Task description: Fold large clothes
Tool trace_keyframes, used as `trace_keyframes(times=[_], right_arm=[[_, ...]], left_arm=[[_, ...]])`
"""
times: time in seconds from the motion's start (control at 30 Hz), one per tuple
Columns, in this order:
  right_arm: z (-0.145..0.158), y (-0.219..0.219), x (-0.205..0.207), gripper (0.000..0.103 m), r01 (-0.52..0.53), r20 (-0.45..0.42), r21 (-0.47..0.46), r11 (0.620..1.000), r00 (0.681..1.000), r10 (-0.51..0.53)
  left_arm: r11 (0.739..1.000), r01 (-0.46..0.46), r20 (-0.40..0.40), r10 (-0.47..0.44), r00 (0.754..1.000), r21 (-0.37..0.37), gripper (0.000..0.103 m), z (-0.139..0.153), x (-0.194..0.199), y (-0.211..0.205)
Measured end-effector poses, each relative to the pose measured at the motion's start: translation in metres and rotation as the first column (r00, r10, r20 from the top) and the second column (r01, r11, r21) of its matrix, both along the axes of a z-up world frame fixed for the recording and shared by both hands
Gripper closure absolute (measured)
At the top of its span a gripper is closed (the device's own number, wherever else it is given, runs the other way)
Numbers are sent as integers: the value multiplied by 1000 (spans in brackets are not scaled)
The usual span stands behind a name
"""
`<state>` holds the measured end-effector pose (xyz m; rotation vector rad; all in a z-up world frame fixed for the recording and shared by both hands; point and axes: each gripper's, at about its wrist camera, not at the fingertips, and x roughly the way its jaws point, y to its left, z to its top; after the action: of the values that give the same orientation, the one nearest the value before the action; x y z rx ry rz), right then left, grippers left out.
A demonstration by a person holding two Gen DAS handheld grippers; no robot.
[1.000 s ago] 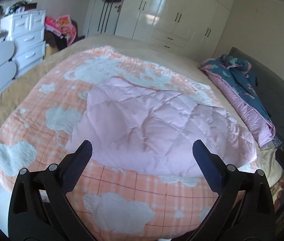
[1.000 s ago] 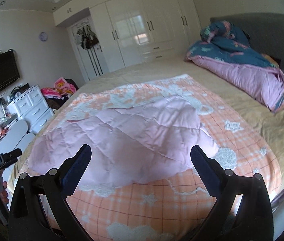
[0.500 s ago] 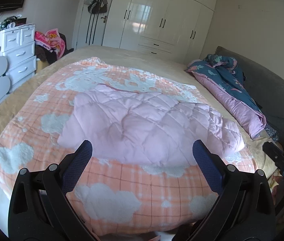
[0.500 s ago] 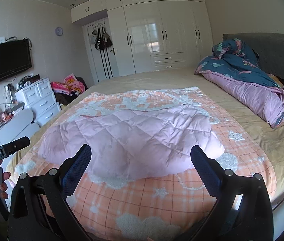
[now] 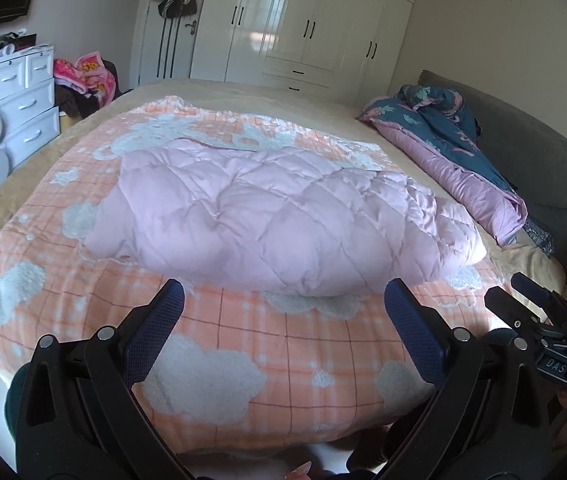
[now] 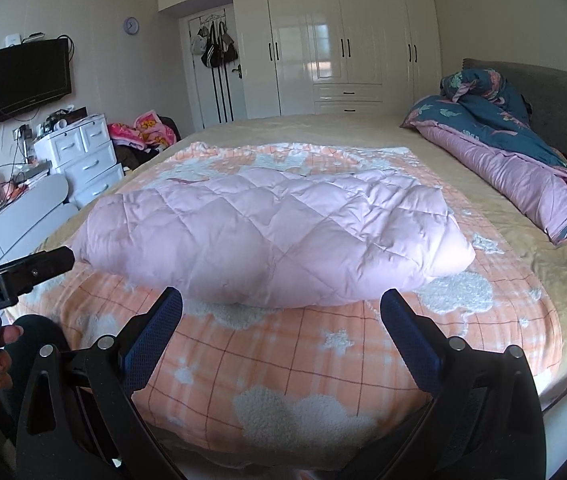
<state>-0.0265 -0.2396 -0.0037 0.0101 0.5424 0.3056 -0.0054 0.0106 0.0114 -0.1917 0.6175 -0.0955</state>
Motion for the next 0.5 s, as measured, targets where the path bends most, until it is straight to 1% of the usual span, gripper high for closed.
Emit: trace_keyframes(times=[0.5], right_arm=[[-2, 1, 0, 4, -8, 3, 1, 1000, 1000, 8]], left_arm=[[1000, -12, 4, 12, 1000, 12, 9, 2, -1, -2]])
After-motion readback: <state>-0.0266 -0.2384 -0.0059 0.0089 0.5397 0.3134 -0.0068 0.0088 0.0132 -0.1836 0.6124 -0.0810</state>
